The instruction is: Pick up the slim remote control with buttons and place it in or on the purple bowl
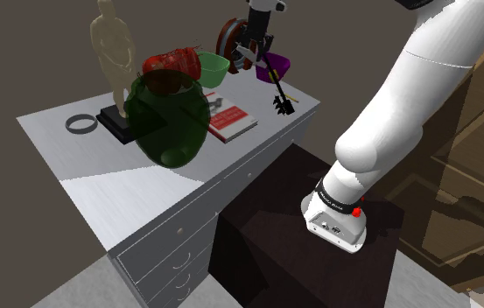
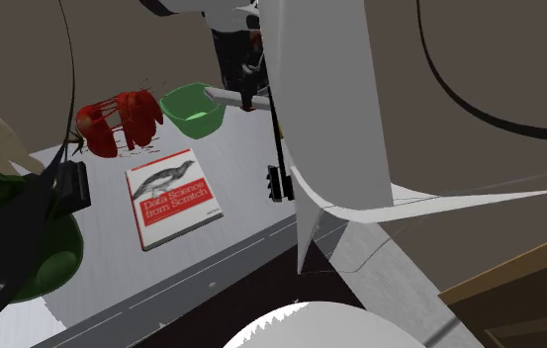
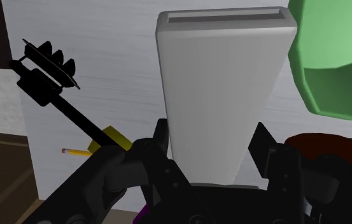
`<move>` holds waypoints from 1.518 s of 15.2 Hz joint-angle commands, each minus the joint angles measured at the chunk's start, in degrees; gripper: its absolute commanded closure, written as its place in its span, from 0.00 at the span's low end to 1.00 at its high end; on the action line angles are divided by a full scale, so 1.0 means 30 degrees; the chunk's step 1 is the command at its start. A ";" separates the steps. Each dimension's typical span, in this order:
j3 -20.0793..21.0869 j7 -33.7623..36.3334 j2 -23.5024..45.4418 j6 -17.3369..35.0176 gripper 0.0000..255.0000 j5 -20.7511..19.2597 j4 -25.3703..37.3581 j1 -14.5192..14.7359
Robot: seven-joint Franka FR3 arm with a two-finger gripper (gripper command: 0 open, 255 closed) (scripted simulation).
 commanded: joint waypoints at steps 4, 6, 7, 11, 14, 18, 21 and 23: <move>-0.0185 -0.0433 0.0111 -0.0988 1.00 0.0031 0.1107 -0.0225; -0.0528 -0.1247 0.0831 -0.1215 1.00 0.0121 0.2066 -0.0670; -0.0691 -0.1649 0.1216 -0.1345 1.00 0.0177 0.2586 -0.0895; -0.1254 -0.3208 0.2935 -0.1993 1.00 0.0462 0.4965 -0.1845; -0.1596 -0.4317 0.4433 -0.2648 1.00 0.0737 0.7118 -0.2607; -0.1927 -0.5718 0.6871 -0.3886 1.00 0.1172 1.0787 -0.3765; -0.1906 -0.5717 0.6895 -0.3128 1.00 0.1174 1.0053 -0.3751; -0.1899 -0.5719 0.6937 -0.2636 1.00 0.1182 0.9602 -0.3740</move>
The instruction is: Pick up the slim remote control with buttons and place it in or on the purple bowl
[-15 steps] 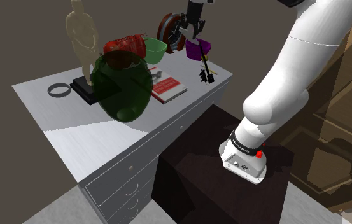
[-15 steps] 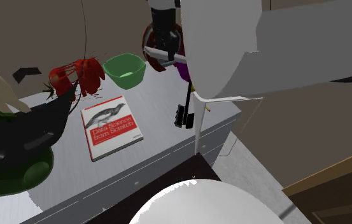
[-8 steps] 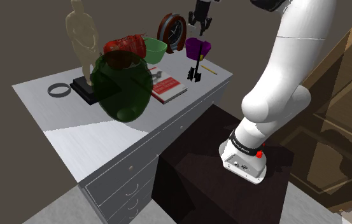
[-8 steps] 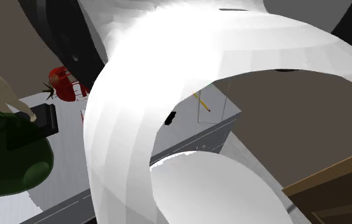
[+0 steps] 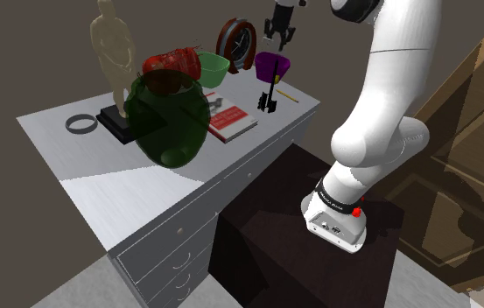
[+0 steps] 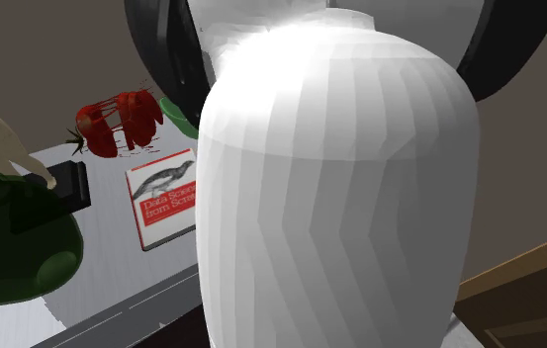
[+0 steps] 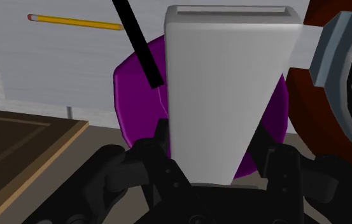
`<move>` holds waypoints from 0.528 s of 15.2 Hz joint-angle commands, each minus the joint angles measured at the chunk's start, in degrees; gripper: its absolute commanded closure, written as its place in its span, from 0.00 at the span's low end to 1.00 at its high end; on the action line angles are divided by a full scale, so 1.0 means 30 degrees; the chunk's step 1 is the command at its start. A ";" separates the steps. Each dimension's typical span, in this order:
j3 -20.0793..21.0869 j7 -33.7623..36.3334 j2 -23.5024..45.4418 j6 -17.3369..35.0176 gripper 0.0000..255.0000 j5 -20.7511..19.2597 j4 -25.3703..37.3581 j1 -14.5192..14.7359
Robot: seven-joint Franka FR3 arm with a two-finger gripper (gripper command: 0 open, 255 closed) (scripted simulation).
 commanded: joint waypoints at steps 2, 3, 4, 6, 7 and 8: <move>-0.0002 -0.0022 0.0020 0.0749 1.00 0.0006 -0.0747 0.0002; 0.0003 -0.0025 0.0057 0.0987 1.00 0.0012 -0.0948 0.0005; 0.0008 -0.0027 0.0098 0.1223 1.00 0.0019 -0.1143 0.0008; 0.0018 -0.0033 0.0194 0.1687 1.00 0.0034 -0.1513 0.0013; 0.0024 -0.0036 0.0247 0.1917 1.00 0.0043 -0.1689 0.0014; 0.0029 -0.0039 0.0305 0.2144 1.00 0.0052 -0.1859 0.0016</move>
